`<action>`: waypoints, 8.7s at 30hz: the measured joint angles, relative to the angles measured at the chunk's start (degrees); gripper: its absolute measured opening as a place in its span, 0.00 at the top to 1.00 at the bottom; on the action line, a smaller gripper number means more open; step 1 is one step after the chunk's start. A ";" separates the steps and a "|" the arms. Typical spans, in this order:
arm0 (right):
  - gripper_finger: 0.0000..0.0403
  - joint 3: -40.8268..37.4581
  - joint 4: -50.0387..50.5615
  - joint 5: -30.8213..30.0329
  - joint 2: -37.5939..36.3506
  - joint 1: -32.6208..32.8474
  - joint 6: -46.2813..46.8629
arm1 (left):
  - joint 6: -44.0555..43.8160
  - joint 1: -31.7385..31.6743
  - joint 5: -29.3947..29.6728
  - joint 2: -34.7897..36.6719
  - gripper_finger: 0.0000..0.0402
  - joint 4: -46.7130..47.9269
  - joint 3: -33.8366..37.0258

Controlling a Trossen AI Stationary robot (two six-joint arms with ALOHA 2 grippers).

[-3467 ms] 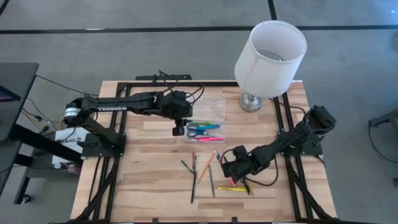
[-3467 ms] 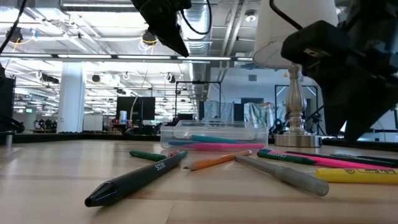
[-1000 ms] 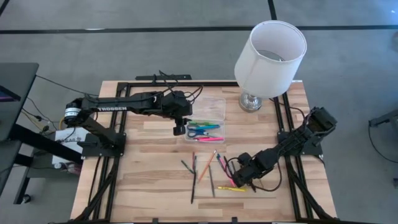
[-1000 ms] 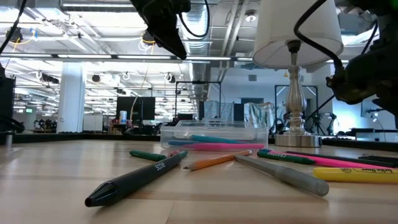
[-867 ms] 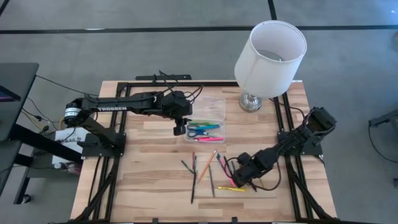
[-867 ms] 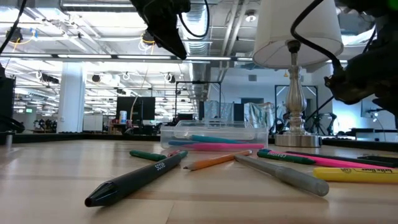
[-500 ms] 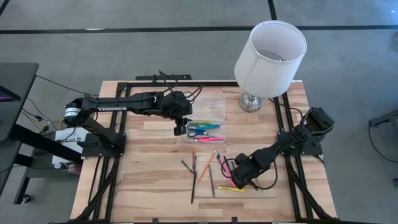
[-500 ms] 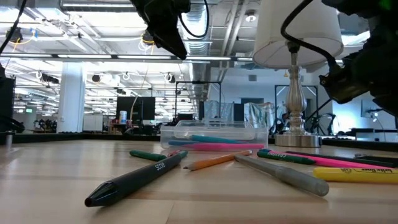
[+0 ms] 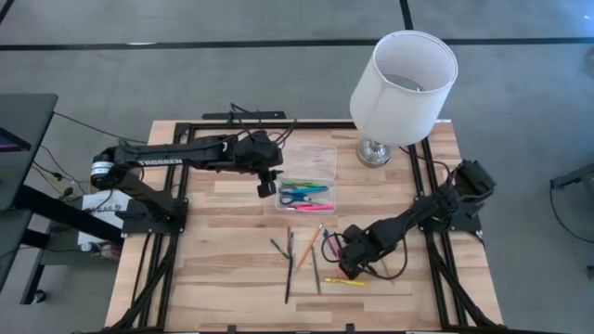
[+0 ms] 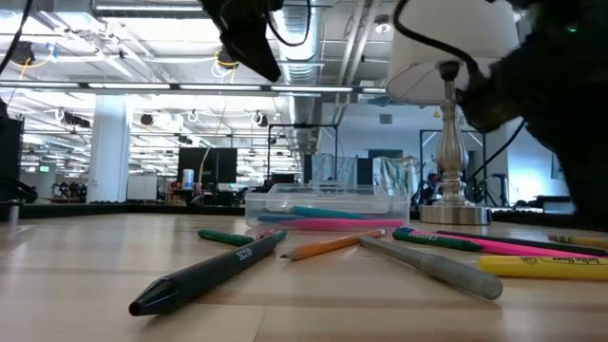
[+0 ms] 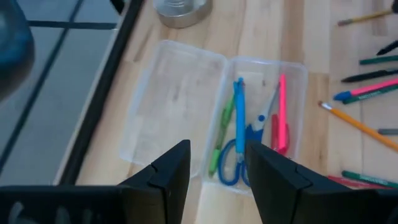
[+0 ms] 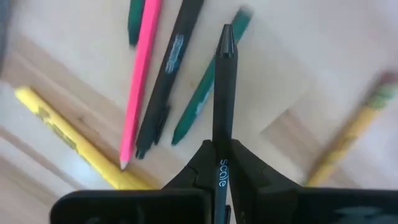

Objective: Pick & place school supplies into a supply box
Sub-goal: Put the black ballpen into the transparent supply box, then put the green crayon into the transparent supply box, then put the yellow pencil into the transparent supply box

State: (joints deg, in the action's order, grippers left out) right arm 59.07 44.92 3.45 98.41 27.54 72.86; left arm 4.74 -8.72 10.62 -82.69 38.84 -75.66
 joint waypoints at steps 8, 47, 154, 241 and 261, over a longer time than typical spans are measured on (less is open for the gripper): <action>0.98 7.57 11.94 -3.76 -0.13 -4.52 -9.10 | 0.04 -1.06 3.70 5.23 0.63 3.76 0.00; 0.97 5.61 -23.16 -7.65 0.33 -34.58 -65.77 | -13.52 10.51 15.90 9.28 0.63 14.64 -0.02; 0.69 -20.54 -9.69 -24.60 -42.16 4.60 -14.32 | -2.01 20.88 -19.64 -18.54 0.97 -32.26 28.94; 0.69 -20.48 -6.22 -12.44 -20.74 14.42 37.28 | -4.76 -2.85 -22.81 -13.43 0.75 -36.43 21.66; 0.72 -20.24 -8.53 -1.47 -11.31 11.35 31.50 | -7.62 -2.54 -23.11 -13.43 0.75 -37.08 21.66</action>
State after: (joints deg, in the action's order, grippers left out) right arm 38.82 36.39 1.98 87.10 38.89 104.36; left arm -2.87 -11.27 -12.49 -96.12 1.76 -54.00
